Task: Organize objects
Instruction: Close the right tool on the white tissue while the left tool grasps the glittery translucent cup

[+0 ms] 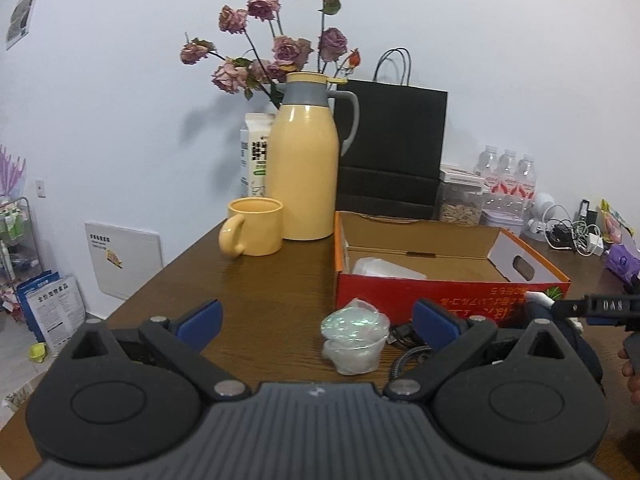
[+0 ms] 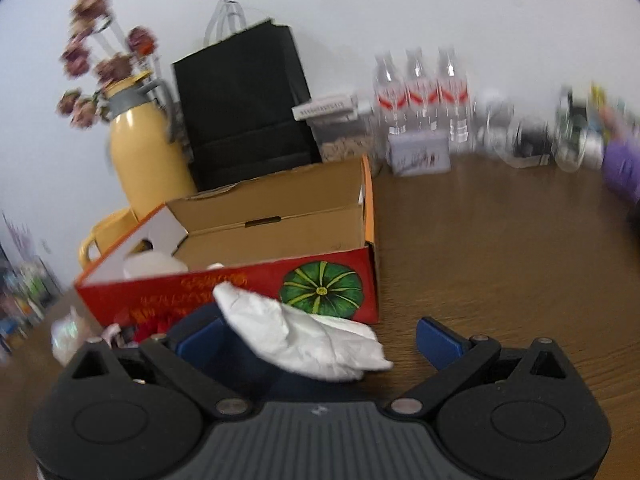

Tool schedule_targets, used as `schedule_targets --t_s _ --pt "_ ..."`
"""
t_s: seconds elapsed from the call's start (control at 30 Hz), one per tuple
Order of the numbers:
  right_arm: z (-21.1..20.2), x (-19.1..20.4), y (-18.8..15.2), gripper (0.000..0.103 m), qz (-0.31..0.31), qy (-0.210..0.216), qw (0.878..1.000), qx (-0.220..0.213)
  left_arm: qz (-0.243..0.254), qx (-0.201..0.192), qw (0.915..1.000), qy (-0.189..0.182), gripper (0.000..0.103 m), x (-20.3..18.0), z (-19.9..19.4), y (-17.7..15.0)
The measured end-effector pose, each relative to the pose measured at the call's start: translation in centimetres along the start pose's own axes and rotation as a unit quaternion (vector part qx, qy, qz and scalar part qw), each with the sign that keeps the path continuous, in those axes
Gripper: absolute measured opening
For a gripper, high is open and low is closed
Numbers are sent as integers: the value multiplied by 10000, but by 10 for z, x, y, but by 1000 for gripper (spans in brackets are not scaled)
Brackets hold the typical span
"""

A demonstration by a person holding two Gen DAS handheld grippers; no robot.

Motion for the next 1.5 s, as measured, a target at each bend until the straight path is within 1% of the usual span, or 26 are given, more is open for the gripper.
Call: schedule_targets --t_s 0.07,0.17,0.23,0.33,0.4,0.53,0.7,0.93,1.13,1.27,1.5 --pt "14 -8 4 103 344 337 9986 210 -30 12 10000 47 103 3 0 0" --pt "31 -21 5 103 807 778 9925 481 -51 35 10000 63 103 5 0 0" --pt "35 -26 6 103 909 854 9912 445 -40 51 10000 70 103 3 0 -1" --pt "35 -26 4 96 939 934 9903 408 -22 83 9999 52 103 1 2 -3" --pt "34 -26 3 95 944 971 9901 373 -10 120 9999 49 103 -1 4 -5" --pt "28 -26 2 90 904 959 9910 247 -4 159 9999 46 103 -2 6 -7" --pt "19 -26 -1 89 842 825 9930 58 -25 201 9998 71 103 -1 9 -9" --pt "-7 -23 -5 89 700 834 9930 -447 -76 323 9994 100 103 0 21 -11" --pt "-29 -16 -12 89 441 660 9933 -836 -68 591 9981 128 103 -4 49 -9" --pt "-35 -14 -13 89 356 591 9930 -955 69 841 9963 168 103 -13 77 -2" --pt "-37 -12 -14 89 254 537 9929 -1030 150 1075 9937 273 103 -33 117 -2"
Point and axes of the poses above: each gripper's, at about its wrist camera, not at the fingertips, and z roughly the way its jaws point, x to its left, y to its top, the point moved 6 cm from there along z, roughly the way its jaws point, and after that the axes turned 11 degrees about x, right-handed, at the moved point
